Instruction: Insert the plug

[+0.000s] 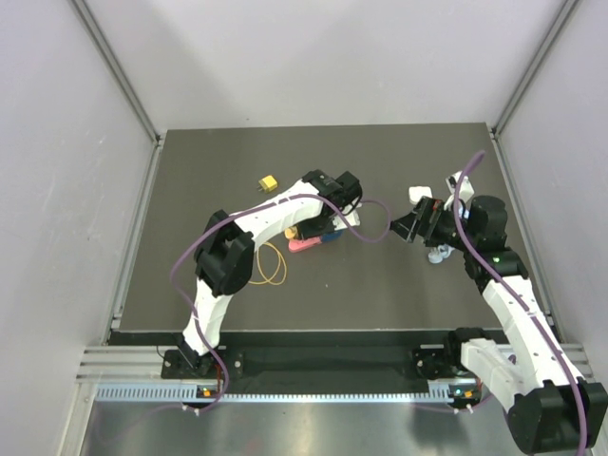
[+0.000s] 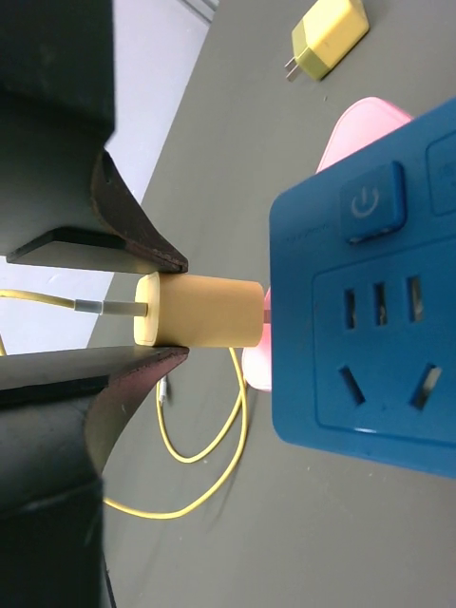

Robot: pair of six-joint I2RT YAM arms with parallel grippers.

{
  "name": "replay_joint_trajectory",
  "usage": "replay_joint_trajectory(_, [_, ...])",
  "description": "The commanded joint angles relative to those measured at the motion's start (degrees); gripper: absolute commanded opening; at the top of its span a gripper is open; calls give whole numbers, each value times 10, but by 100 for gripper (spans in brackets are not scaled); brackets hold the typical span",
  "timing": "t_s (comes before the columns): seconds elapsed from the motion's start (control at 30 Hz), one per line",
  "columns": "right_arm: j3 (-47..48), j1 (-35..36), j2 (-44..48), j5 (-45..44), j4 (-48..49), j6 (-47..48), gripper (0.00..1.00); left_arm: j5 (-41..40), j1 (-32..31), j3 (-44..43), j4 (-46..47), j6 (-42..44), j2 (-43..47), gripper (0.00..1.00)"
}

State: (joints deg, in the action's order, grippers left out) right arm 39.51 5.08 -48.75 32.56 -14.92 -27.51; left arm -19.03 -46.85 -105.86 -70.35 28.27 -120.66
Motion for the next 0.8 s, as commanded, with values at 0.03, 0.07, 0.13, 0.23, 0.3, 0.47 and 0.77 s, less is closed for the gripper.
replay_joint_trajectory(0.03, [29, -2, 8, 5, 27, 3, 100, -8, -23, -24, -27, 2, -13, 0])
replay_joint_trajectory(0.07, [30, -2, 8, 4, 27, 4, 100, -7, -23, -26, -26, 1, -12, 0])
replay_joint_trajectory(0.13, [30, -2, 9, 2, 25, 4, 100, -1, -24, -32, -25, 0, -14, 0])
replay_joint_trajectory(0.23, [30, -2, 12, 0, 24, 5, 100, -3, -24, -36, -24, 0, -21, 0])
replay_joint_trajectory(0.3, [29, -2, 12, 1, 23, 5, 100, 3, -24, -36, -23, 0, -26, 0])
replay_joint_trajectory(0.47, [32, -2, 17, -6, 14, 12, 100, -2, -23, -36, -23, -3, -40, 0])
replay_joint_trajectory(0.77, [36, -3, 28, -14, 6, 19, 100, -2, -16, -35, -9, -12, -54, 0])
